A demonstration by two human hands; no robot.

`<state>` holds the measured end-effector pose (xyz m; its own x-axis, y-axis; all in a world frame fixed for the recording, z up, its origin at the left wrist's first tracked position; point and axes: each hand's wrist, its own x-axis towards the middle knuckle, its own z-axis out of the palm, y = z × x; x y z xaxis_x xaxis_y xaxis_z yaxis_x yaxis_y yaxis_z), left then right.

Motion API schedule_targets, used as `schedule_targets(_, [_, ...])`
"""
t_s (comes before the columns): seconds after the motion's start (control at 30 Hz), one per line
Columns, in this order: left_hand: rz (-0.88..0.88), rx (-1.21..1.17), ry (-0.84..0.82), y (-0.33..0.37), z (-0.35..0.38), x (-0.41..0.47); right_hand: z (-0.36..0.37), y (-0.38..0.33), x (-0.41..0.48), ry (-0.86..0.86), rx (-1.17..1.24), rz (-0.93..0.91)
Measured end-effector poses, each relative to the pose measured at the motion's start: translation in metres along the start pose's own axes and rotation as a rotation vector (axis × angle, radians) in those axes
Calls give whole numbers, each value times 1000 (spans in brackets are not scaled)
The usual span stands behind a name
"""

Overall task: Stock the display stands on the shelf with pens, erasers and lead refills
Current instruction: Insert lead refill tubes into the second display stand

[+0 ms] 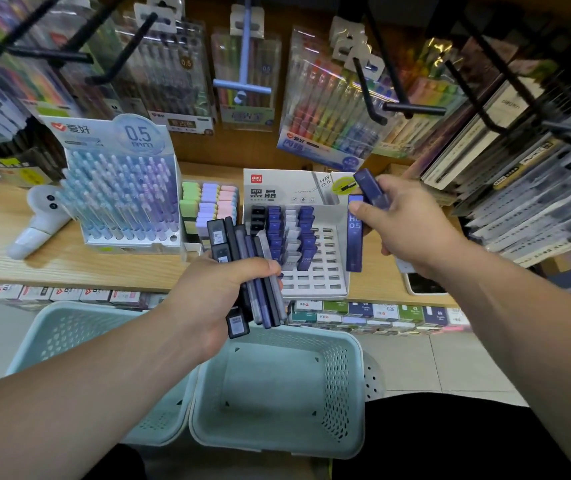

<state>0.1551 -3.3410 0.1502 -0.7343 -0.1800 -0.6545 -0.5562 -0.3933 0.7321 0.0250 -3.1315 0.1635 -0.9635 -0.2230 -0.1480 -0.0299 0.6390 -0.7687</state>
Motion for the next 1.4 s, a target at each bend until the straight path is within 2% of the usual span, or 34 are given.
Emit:
schedule_targets(0.13, [4,-11,7,3,0,-3,-8,4,5,48,-103,-90])
schedule_targets(0.2, [0,-12,17,3,-2,-3,-3,9,3,1,-160,-121])
schedule_targets(0.33, [-12,-6,32,1,-4,-2,8,13,7,-142,-484,-224])
schedule_targets(0.47, [-11,4,34,0,-4,-1,18,23,10,-215,-498,-286])
schedule_targets(0.83, [1,5,37,0,-8,-1,36,32,5,-188,-471,-284])
schedule_targets(1.13, [1,-8,54,-2,-12,0,47,31,3,-246,-590,-340])
schedule_targets(1.27, [0,-7,48,-2,-13,0,40,23,3,-212,-490,-274])
schedule_targets(1.33, [-3,-3,46,-2,-14,-1,32,11,1,-249,-273,-99])
schedule_targets(1.4, [-2,-1,47,-2,-14,-2,26,2,-2,-356,1,83])
